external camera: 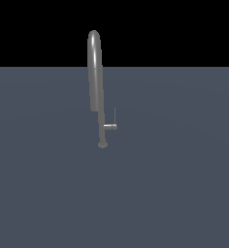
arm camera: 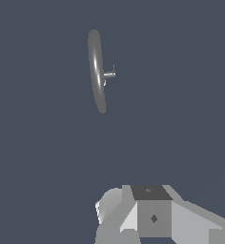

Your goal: Turn on the faucet by rotating a designated handle.

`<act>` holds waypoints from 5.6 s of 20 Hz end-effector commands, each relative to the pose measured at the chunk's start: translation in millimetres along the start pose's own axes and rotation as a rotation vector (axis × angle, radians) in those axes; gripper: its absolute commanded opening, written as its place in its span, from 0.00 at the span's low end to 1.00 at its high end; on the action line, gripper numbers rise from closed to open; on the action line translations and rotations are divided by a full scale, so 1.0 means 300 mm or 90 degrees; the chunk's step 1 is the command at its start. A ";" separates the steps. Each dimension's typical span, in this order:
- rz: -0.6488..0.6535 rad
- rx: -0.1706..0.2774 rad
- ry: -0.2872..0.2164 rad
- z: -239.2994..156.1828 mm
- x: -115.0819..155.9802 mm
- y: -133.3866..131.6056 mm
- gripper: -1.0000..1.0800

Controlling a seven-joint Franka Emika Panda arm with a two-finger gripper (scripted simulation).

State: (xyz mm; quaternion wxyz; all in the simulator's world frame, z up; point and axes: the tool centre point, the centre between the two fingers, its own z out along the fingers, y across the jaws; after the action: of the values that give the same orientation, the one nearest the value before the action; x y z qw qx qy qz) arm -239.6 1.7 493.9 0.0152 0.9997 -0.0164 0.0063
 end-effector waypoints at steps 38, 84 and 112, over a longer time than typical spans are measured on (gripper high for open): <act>0.253 0.252 -0.279 0.260 0.482 0.005 0.00; 0.730 0.744 -0.812 1.165 0.894 -0.058 0.00; 0.730 0.745 -0.811 1.139 0.760 -0.049 0.00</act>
State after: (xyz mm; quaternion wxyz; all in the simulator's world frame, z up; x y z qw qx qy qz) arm 1.1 -1.0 156.1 -0.4911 0.5127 -0.4894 -0.5064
